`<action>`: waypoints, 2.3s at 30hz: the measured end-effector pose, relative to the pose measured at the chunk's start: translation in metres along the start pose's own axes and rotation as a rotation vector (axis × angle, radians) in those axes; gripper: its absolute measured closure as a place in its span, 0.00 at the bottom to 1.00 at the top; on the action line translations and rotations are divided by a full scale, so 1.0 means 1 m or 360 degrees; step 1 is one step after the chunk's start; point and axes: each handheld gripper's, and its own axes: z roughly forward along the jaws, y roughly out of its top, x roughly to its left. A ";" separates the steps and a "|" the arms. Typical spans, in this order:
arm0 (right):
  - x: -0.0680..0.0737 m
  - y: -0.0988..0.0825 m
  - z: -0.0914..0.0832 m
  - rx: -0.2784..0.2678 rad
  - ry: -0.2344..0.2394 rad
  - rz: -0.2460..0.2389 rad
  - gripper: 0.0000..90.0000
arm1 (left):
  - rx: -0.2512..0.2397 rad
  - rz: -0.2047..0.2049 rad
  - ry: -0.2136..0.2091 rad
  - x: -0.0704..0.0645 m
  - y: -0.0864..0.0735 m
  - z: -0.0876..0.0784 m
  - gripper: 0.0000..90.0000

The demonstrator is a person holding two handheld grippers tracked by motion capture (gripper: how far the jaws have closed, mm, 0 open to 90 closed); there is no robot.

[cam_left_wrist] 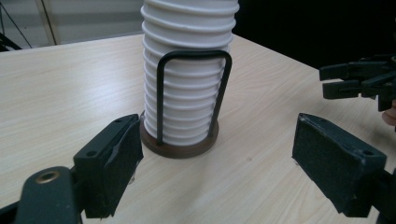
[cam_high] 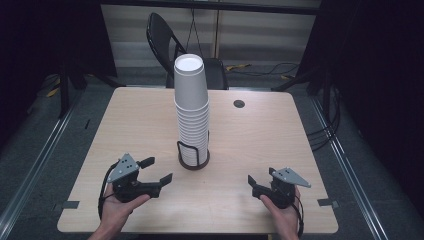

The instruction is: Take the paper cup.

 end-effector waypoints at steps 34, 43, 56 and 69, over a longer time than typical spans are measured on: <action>0.004 0.000 0.002 -0.0004 0.0061 -0.0014 0.20 | -0.0149 0.0052 -0.0034 -0.009 0.093 0.013 0.17; 0.003 0.000 0.001 -0.0008 0.0067 -0.0016 0.20 | -0.0151 0.0087 -0.0064 -0.009 0.114 0.015 0.17; 0.002 -0.001 0.001 -0.0008 0.0074 -0.0010 0.20 | -0.0203 0.0088 -0.0060 -0.005 0.141 0.015 0.17; 0.002 -0.001 0.001 -0.0010 0.0082 -0.0008 0.19 | -0.0217 0.0147 -0.0020 -0.003 0.168 0.025 0.17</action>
